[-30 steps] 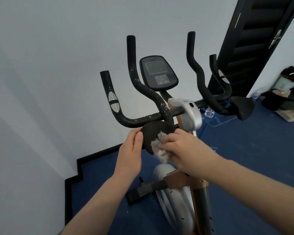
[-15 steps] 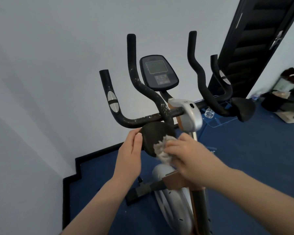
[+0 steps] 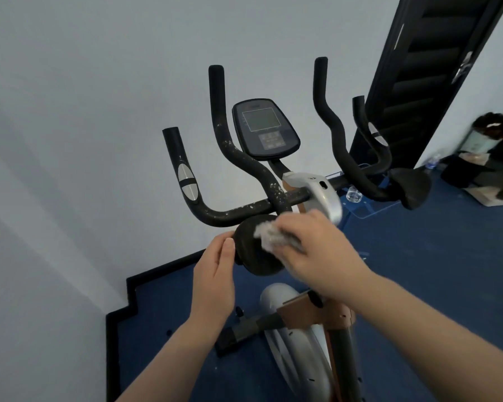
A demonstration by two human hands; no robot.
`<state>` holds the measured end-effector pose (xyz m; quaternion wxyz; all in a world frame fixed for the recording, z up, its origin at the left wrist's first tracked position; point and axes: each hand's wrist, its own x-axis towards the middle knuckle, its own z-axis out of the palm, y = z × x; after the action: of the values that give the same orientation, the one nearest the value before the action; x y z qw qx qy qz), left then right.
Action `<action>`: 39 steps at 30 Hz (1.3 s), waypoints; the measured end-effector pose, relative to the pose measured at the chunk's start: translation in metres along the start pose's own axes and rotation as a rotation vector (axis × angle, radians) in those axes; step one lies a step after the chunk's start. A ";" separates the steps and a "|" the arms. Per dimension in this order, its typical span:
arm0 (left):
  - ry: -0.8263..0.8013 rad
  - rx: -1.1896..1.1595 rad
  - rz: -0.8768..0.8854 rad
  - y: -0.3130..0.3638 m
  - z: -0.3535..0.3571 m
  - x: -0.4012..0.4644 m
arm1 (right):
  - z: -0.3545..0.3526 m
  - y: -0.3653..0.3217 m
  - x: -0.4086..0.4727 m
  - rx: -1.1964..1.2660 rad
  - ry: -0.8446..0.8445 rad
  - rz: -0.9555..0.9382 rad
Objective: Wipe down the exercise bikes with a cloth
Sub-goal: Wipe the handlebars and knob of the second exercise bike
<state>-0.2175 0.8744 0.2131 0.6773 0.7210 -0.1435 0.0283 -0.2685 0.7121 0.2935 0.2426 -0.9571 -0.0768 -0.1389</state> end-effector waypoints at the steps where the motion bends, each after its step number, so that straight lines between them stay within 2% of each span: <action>1: -0.002 -0.009 -0.005 -0.001 0.000 0.000 | 0.003 -0.005 0.008 0.055 0.059 0.035; 5: -0.023 -0.026 -0.003 -0.001 -0.001 -0.002 | 0.042 -0.029 0.016 0.086 0.098 0.154; 7: -0.026 -0.030 -0.008 -0.002 0.000 -0.003 | 0.044 -0.030 0.009 0.296 0.092 0.180; 9: -0.011 -0.022 -0.014 -0.001 0.003 -0.002 | 0.033 -0.022 -0.003 0.426 -0.025 0.139; 12: 0.014 -0.022 -0.009 -0.001 0.006 0.000 | 0.009 -0.008 -0.020 0.167 -0.261 0.014; 13: 0.017 -0.020 -0.007 -0.001 0.006 0.001 | 0.003 -0.003 -0.022 0.088 -0.247 -0.024; 16: 0.029 -0.019 0.000 -0.002 0.007 0.002 | -0.006 -0.002 -0.006 0.146 0.093 0.012; 17: 0.035 -0.024 0.002 -0.002 0.008 0.002 | -0.001 -0.008 0.003 0.116 0.139 0.032; 19: 0.048 -0.033 0.009 0.000 0.009 0.000 | 0.023 -0.022 0.013 -0.003 0.119 0.066; 21: 0.051 -0.020 0.024 0.003 0.008 0.001 | 0.039 -0.029 0.006 -0.002 0.075 0.081; 23: 0.059 0.011 0.035 0.005 0.005 0.004 | 0.030 -0.021 -0.010 0.035 -0.035 0.012; 25: 0.075 0.047 0.044 0.008 0.004 0.006 | 0.007 -0.008 -0.019 -0.053 -0.143 -0.060; 26: 0.083 0.051 0.048 0.011 0.006 0.009 | -0.003 -0.002 -0.018 -0.088 -0.078 -0.076; 28: 0.089 0.066 0.059 0.017 0.012 0.016 | -0.017 0.002 -0.005 -0.042 0.176 0.004; 29: 0.080 0.110 0.075 0.021 0.016 0.021 | -0.017 0.000 0.004 -0.022 0.246 0.053; 32: -0.002 0.309 0.115 0.030 0.024 0.038 | 0.005 -0.006 0.010 -0.032 0.180 0.157; 34: -0.043 0.414 0.122 0.034 0.026 0.051 | 0.015 -0.001 -0.004 -0.010 0.193 0.162; 36: -0.045 0.522 0.145 0.036 0.027 0.059 | 0.004 0.015 -0.020 0.090 0.202 0.195; 39: -0.034 0.694 0.238 0.038 0.029 0.065 | -0.025 0.049 -0.022 0.338 0.319 0.409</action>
<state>-0.1696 0.8336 0.2631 0.3817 0.8866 -0.2196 0.1419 -0.2849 0.6553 0.2859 0.4301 -0.8649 0.1347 -0.2210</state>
